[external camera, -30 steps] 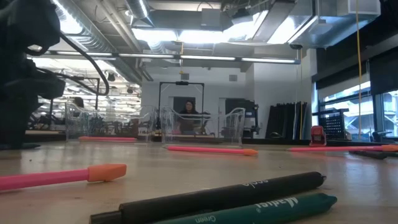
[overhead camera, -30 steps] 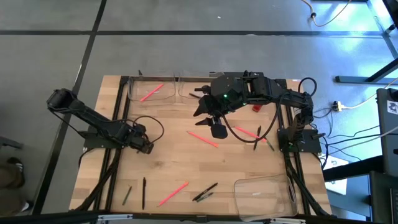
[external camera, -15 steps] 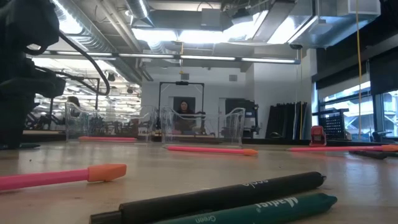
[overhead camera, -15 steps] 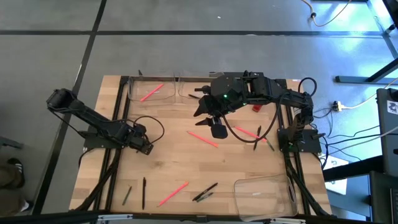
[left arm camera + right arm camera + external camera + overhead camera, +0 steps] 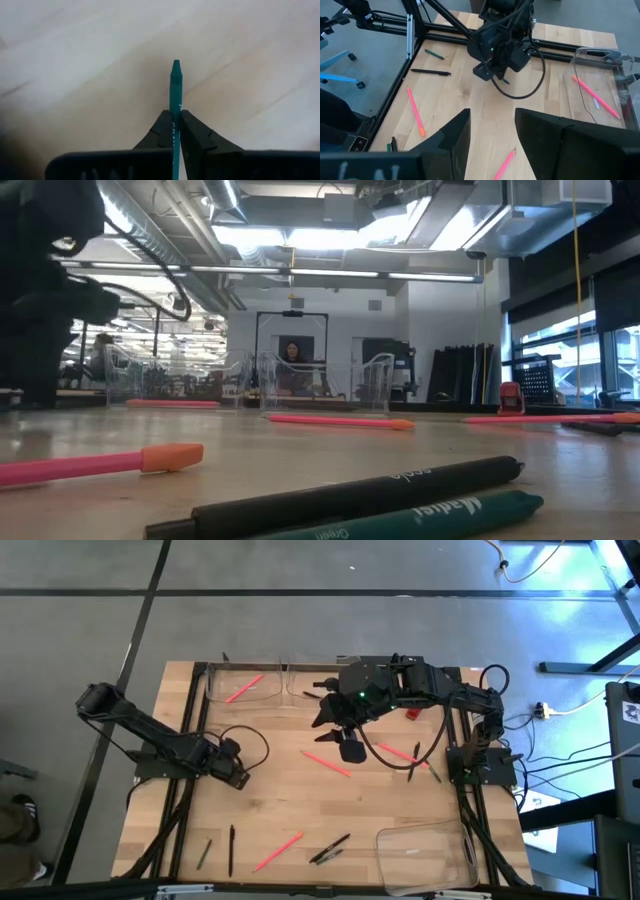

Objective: Sort crayons/erasers/pens/pencils in bins
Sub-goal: Put the green crayon into the bottom transparent bin

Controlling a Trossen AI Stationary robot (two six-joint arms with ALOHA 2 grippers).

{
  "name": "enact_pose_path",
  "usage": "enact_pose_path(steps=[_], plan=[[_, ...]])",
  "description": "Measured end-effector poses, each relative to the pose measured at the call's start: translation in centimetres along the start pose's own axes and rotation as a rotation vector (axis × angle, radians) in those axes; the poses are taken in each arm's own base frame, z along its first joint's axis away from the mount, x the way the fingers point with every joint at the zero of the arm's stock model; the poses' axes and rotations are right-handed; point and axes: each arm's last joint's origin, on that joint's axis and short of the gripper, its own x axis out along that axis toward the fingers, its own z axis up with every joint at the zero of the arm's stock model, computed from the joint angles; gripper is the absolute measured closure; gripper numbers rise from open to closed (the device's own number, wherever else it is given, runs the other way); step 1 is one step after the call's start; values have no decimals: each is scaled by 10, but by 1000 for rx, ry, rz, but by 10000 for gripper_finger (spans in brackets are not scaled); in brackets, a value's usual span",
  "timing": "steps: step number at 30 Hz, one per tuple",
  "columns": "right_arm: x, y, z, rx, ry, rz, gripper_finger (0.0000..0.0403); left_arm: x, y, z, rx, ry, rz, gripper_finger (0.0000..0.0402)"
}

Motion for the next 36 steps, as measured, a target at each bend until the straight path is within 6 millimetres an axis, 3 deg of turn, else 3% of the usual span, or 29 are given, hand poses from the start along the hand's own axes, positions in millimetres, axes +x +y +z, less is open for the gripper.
enact_pose_path(steps=[9, 16, 26, 36], plan=[[0, 0, -2, -22, 24, 3, 246, -32, -28, 14, 129, -88, -118, 397], [5, 0, -5, -150, 40, 7, 246, -76, -55, 32, 277, -242, -231, 396], [72, -7, -40, -282, 120, 32, 246, -129, -75, 49, 429, -372, -352, 394], [128, -13, -60, -415, -122, -41, 246, -134, -77, 50, 451, -384, -362, 392]])
